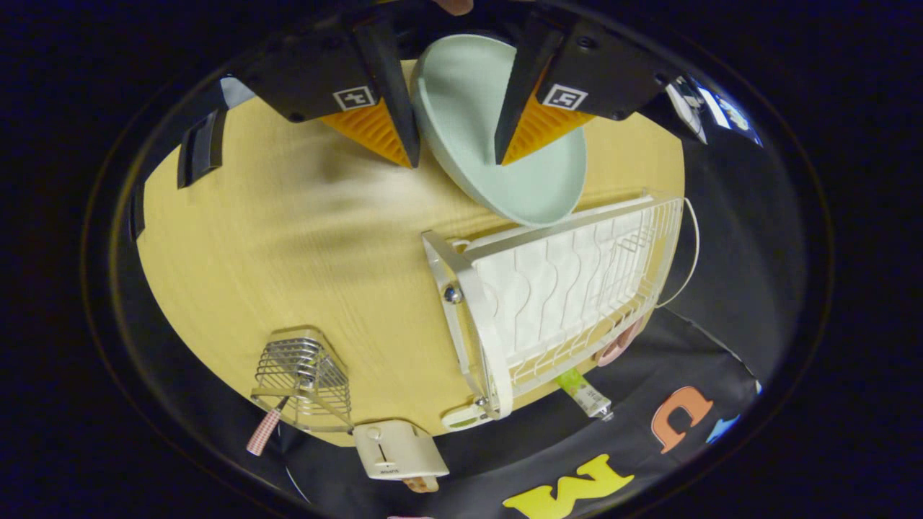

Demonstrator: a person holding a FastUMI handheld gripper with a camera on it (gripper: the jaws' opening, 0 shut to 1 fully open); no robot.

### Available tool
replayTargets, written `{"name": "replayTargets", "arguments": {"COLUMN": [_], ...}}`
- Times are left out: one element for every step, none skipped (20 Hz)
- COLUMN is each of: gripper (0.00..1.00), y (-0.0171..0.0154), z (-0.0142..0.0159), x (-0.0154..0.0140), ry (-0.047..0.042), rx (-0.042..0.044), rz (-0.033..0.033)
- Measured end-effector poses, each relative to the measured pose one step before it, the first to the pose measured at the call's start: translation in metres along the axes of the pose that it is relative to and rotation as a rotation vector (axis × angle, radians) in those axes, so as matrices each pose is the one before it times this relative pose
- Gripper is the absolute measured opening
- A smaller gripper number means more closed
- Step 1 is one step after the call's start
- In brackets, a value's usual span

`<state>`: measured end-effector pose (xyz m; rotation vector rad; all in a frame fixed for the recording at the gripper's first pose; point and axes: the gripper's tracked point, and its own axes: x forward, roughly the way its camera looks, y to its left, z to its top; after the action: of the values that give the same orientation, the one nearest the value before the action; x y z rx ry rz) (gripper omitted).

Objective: Take the plate from the dish rack, then take the spoon from the basket and place it into the plate.

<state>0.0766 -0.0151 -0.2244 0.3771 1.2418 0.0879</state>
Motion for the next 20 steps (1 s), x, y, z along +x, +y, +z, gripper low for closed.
{"name": "replayTargets", "arguments": {"gripper": [0.70,0.70,0.70,0.71,0.71,0.71,0.71,0.71,0.72,0.72,0.72,0.74,0.76,0.78,0.78,0.79,0.87,0.95,1.00,1.00], "y": [-0.00195,-0.00208,-0.00089,-0.00141,-0.00027,0.00060,-0.00050,-0.00189,-0.00371,-0.00546,-0.00603,-0.00676,-0.00827,-0.01255,-0.01999,-0.02193,-0.01906,-0.01093,-0.00679,-0.00167], "z": [0.00134,0.00072,0.00160,0.00147,0.00188,0.00306,0.00242,0.00367,0.00424,0.00608,0.00603,0.00821,0.00953,0.01231,0.01293,0.01218,0.00808,0.00531,-0.00027,0.00103], "x": [-0.00069,-0.00044,-0.00054,-0.00109,-0.00240,-0.00470,-0.00582,-0.00643,-0.00707,-0.00839,-0.00904,-0.00929,-0.00929,-0.00810,-0.00677,-0.00481,-0.00230,-0.00122,-0.00326,-0.00064], "ry": [-0.00824,-0.00870,-0.01249,-0.01696,-0.01933,-0.02358,-0.02612,-0.03404,-0.04031,-0.04723,-0.05104,-0.05915,-0.06970,-0.08115,-0.09017,-0.08540,-0.06868,-0.04616,-0.02802,-0.01631], "rx": [0.00925,0.00725,-0.00026,-0.00730,-0.00929,-0.00416,-0.00708,-0.01728,-0.02524,-0.03030,-0.03480,-0.03728,-0.04693,-0.05934,-0.06379,-0.05390,-0.04393,-0.03257,-0.00640,0.01465], "rz": [0.00382,0.00357,0.00354,-0.00089,0.00433,0.01347,0.01186,0.00367,-0.00337,-0.00866,-0.00976,-0.01156,-0.01674,-0.03003,-0.05615,-0.07578,-0.07089,-0.03858,-0.00885,0.01052]}}
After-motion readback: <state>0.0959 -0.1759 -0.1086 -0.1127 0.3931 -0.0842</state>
